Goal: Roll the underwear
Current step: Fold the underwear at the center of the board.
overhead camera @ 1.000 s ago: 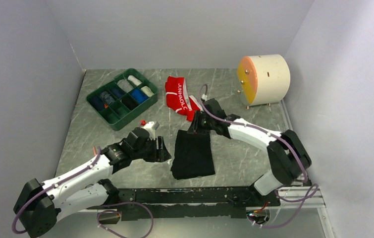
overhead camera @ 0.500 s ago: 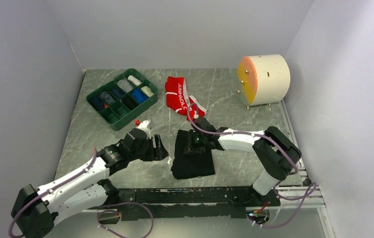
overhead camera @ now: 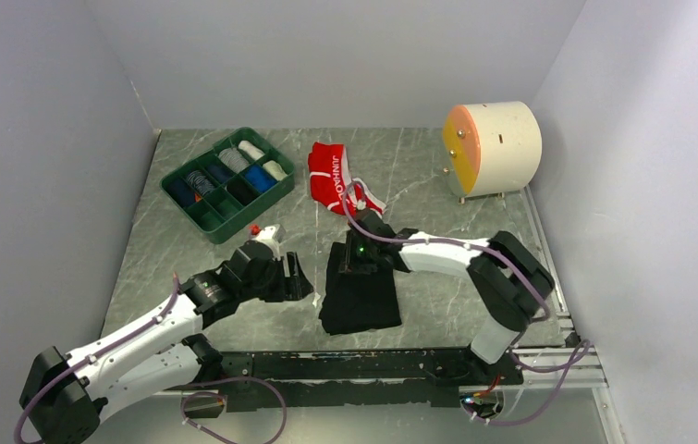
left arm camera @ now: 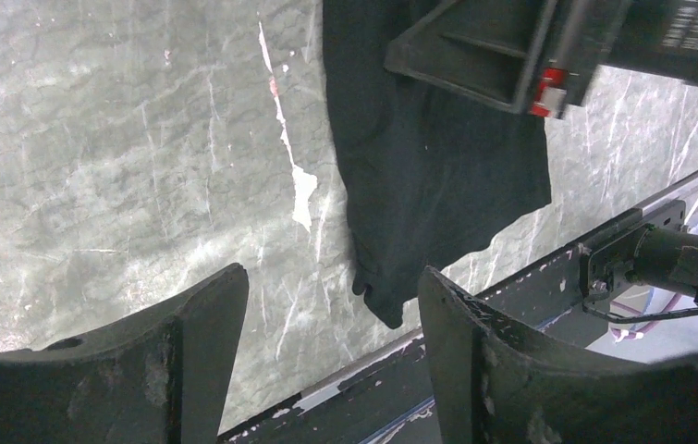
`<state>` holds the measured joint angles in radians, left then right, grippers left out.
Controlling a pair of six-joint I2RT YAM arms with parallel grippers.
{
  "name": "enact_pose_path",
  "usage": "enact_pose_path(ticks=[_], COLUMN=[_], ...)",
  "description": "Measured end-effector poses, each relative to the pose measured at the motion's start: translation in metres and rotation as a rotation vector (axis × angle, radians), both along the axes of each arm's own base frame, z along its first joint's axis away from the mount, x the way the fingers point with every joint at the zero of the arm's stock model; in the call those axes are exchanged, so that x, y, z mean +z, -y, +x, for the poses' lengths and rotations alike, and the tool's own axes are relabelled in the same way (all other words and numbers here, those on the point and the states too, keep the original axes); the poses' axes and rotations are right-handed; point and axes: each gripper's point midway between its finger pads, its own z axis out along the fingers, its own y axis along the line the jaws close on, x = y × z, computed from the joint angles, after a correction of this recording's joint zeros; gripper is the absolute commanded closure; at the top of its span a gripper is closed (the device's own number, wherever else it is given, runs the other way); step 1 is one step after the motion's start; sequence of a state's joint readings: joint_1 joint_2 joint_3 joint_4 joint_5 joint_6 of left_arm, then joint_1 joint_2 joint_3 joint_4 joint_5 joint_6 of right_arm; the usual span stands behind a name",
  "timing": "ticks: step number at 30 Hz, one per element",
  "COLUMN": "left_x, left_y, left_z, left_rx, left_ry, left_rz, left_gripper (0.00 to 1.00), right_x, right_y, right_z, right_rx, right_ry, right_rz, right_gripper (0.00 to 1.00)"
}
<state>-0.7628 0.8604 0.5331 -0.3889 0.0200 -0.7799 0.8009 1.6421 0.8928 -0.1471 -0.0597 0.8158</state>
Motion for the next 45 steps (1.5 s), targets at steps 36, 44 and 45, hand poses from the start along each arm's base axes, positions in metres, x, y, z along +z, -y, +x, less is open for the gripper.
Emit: enact_pose_path(ticks=[36, 44, 45], left_x=[0.007, 0.005, 0.005], left_y=[-0.014, -0.014, -0.014], left_z=[0.005, 0.005, 0.005], left_rx=[0.068, 0.068, 0.067], left_ry=[0.032, 0.026, 0.025], left_rz=[0.034, 0.036, 0.037], left_gripper=[0.17, 0.16, 0.16], right_x=[0.017, -0.014, -0.024], right_y=[0.002, 0.031, 0.035], right_z=[-0.035, -0.076, -0.082], right_rx=[0.066, 0.048, 0.04], right_ry=[-0.01, -0.099, -0.124], right_rz=[0.034, 0.027, 0.013], right_gripper=[0.73, 0.74, 0.75])
